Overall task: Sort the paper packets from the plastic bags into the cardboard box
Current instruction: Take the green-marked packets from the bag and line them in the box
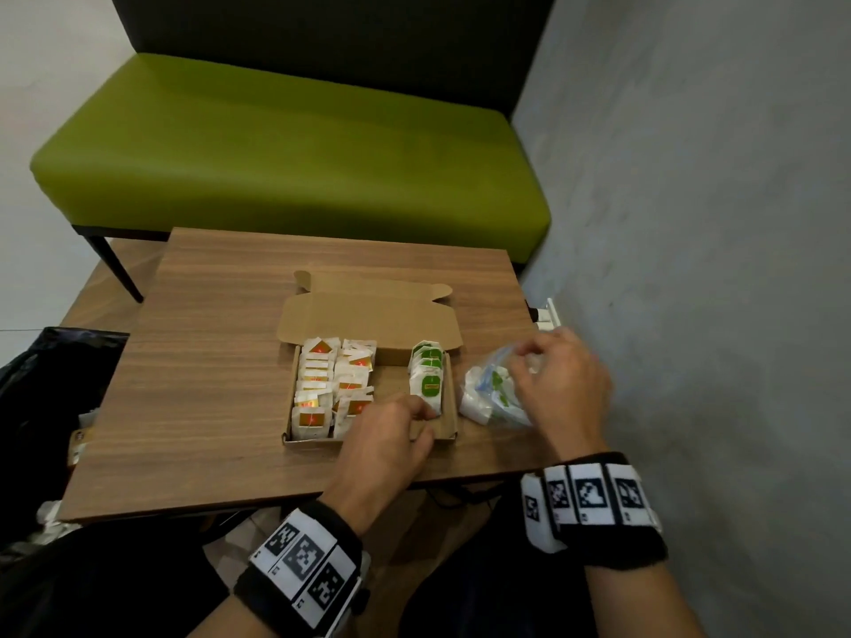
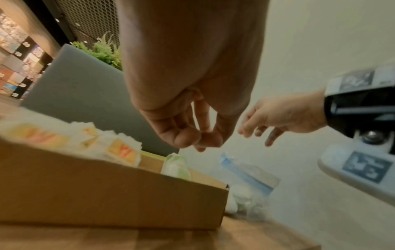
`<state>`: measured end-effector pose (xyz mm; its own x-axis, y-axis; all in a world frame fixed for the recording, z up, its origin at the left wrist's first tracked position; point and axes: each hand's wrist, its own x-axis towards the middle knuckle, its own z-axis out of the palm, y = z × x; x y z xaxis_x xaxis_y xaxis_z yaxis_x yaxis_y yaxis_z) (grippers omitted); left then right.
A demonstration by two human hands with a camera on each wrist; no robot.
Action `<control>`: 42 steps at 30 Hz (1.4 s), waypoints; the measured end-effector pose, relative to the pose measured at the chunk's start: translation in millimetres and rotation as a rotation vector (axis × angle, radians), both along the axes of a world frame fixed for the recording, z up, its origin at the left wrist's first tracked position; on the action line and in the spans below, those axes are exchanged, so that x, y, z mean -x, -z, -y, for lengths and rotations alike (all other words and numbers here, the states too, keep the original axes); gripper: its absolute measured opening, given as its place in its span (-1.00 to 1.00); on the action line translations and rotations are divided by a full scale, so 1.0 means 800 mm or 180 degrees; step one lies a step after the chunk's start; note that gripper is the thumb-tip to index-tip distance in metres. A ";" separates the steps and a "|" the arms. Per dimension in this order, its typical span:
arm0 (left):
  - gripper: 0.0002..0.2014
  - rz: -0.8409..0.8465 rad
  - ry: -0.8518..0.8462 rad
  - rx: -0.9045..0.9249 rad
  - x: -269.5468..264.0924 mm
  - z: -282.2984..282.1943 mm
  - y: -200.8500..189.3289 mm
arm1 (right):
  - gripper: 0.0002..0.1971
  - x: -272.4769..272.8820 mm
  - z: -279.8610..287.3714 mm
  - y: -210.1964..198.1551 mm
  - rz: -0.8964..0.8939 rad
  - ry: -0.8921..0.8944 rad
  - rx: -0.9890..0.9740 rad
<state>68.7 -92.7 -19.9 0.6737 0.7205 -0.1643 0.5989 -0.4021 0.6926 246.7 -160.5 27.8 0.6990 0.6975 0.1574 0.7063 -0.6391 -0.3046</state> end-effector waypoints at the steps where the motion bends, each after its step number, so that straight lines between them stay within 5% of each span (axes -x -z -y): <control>1: -0.76 0.0012 0.0092 -0.0080 -0.009 0.001 -0.005 | -0.88 -0.016 0.010 0.001 0.0082 0.0180 0.0087; 6: -0.61 0.0137 0.0890 -0.0622 -0.062 0.010 -0.019 | -0.85 -0.068 0.033 0.025 -0.0584 0.0228 0.0891; 9: -0.41 -0.0375 0.1393 -0.1018 -0.092 0.012 -0.012 | -0.82 -0.073 0.033 0.038 -0.0618 0.0120 0.1055; 12: -0.49 -0.0734 0.1532 -0.1254 -0.100 0.010 -0.002 | -0.81 -0.074 0.034 0.049 -0.0596 0.0221 0.1137; 21: -0.51 -0.0747 0.1441 -0.1177 -0.086 0.017 0.021 | -0.67 -0.050 0.003 0.056 -0.0450 -0.0058 0.0851; 29: -0.39 -0.0384 0.1369 -0.0989 -0.080 0.015 0.028 | -0.51 -0.040 -0.030 0.082 -0.0324 -0.0101 0.1673; 36: -0.49 -0.0429 0.1304 -0.0868 -0.076 0.014 0.030 | -0.64 -0.030 -0.036 0.096 -0.0620 -0.0163 0.1656; 42: -0.48 -0.0452 0.1168 -0.0939 -0.082 0.011 0.030 | -0.79 -0.048 -0.020 0.086 -0.1059 -0.0111 0.0939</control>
<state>134.0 -101.9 -43.9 0.8775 0.4695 -0.0977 0.4614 -0.7709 0.4392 285.4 -144.3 -40.9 0.6533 0.7029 -0.2815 0.6232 -0.7103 -0.3272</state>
